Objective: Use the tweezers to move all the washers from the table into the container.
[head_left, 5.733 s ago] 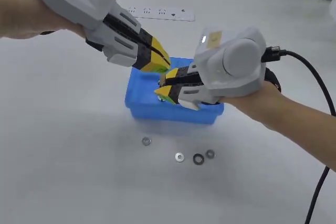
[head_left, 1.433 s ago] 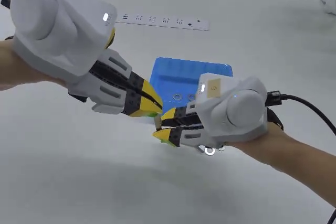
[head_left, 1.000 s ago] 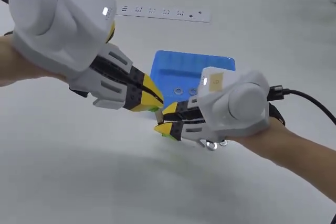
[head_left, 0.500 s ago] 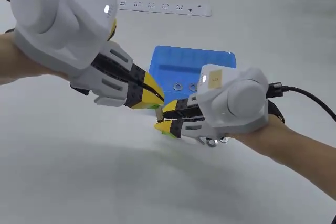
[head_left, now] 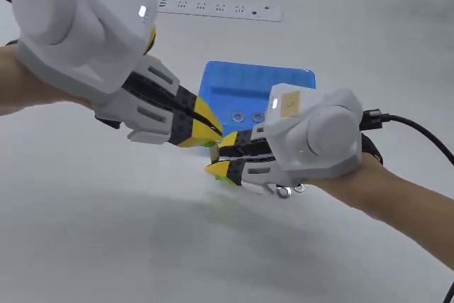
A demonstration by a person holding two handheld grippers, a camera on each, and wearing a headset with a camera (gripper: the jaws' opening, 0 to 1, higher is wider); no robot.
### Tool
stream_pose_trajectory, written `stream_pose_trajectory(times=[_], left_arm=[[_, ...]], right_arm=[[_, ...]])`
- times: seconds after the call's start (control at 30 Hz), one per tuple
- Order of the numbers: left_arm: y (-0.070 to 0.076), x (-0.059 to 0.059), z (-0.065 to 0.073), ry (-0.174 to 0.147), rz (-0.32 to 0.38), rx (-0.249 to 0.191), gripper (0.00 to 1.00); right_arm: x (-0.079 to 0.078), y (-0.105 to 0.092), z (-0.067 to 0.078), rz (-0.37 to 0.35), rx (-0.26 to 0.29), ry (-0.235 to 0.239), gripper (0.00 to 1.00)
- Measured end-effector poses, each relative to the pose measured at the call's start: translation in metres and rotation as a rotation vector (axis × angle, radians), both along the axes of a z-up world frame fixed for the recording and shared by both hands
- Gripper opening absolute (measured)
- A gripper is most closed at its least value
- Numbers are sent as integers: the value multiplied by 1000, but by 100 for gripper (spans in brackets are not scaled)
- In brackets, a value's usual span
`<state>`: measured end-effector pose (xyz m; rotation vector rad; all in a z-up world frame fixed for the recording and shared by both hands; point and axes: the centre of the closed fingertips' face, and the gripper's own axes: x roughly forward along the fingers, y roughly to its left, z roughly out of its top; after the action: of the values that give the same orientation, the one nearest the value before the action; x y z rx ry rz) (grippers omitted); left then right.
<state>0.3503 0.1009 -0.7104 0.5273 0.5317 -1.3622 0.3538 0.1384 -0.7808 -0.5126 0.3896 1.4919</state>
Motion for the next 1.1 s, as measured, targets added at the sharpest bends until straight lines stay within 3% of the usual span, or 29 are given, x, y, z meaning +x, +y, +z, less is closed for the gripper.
stream_pose_trajectory(times=[0.37, 0.57, 0.73, 1.1], left_arm=[[-3, 0, 0, 12, 9, -16, 5], [0, -4, 1, 4, 3, 0, 5], [4, -5, 10, -6, 19, -2, 5], [2, -7, 34, -56, 16, -14, 5]], right_arm=[[-2, 0, -1, -21, -7, 12, 11], [-3, 0, 1, -19, -21, 2, 10], [-4, 3, 9, -23, -5, 6, 10], [-4, -1, 34, -21, 3, -51, 10]])
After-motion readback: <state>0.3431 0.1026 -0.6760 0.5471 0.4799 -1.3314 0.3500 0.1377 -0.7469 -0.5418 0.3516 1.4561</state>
